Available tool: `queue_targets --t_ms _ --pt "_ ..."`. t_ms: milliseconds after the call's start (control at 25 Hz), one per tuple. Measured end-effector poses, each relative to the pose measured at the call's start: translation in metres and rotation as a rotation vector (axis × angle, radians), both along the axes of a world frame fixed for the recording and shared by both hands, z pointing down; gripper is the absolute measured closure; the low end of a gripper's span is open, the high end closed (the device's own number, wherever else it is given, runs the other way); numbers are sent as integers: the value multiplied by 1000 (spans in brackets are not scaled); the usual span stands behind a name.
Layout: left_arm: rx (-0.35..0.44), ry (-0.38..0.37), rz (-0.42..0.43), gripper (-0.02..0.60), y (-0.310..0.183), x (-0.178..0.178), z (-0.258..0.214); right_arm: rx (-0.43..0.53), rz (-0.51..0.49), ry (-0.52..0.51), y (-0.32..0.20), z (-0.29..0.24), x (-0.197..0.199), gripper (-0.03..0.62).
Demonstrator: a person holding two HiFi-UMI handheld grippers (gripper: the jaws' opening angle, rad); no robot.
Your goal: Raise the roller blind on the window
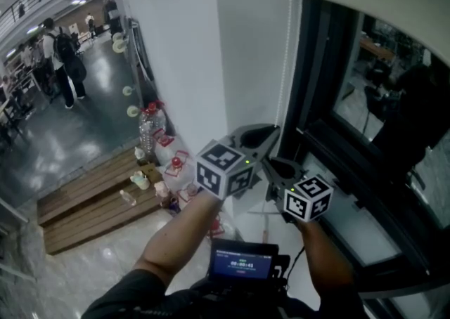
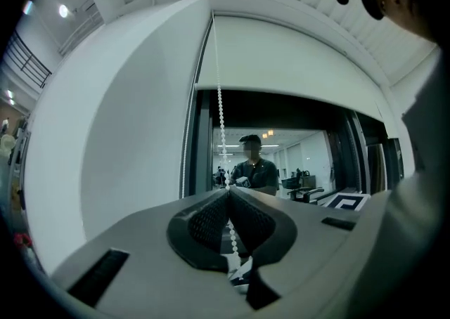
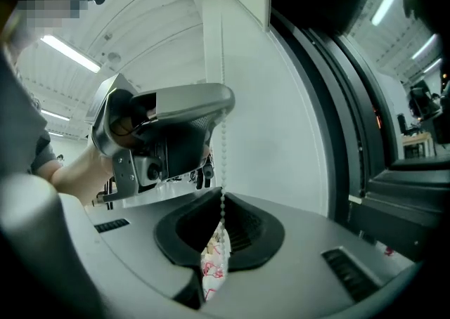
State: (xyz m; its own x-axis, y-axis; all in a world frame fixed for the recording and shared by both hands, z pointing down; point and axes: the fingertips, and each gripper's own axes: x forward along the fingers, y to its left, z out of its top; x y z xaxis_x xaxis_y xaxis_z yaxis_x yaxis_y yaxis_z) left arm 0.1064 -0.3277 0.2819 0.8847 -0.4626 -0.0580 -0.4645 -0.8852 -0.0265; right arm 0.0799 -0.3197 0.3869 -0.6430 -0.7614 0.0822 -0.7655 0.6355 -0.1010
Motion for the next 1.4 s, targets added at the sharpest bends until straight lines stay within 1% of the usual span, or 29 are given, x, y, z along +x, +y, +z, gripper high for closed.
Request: queue_targets --t_ms 120,240,400,480,560,640,760,840,1000,1160,1280,1400 --pt "-20 -15 -2 570 -3 -1 18 -43 -4 -8 0 18 -1 588" --pt "-32 -12 1 571 -3 -3 28 -62 -2 -17 0 28 -3 586" --pt "-11 -20 -2 571 4 -4 28 -66 -4 -13 5 28 -4 586" --pt "-4 -21 4 571 8 -3 27 -77 -27 28 12 28 -4 580" --pt "-1 -22 17 571 9 -2 28 -78 -39 115 17 27 1 560" --pt "0 -21 18 571 7 -2 30 -52 -26 182 19 20 12 554" --pt "-4 -15 17 571 7 -2 31 -4 -3 194 25 -4 32 518" --pt "-2 -16 25 571 8 2 30 37 2 173 28 -28 42 516" --pt "-2 -10 42 571 11 9 29 166 -23 77 26 -92 46 516" --pt "1 -6 63 571 23 15 28 295 12 29 23 -157 42 516" --pt "10 -7 74 571 28 15 26 344 5 22 20 -192 33 516" --pt "9 -6 74 571 29 14 27 351 -22 23 11 -206 25 516"
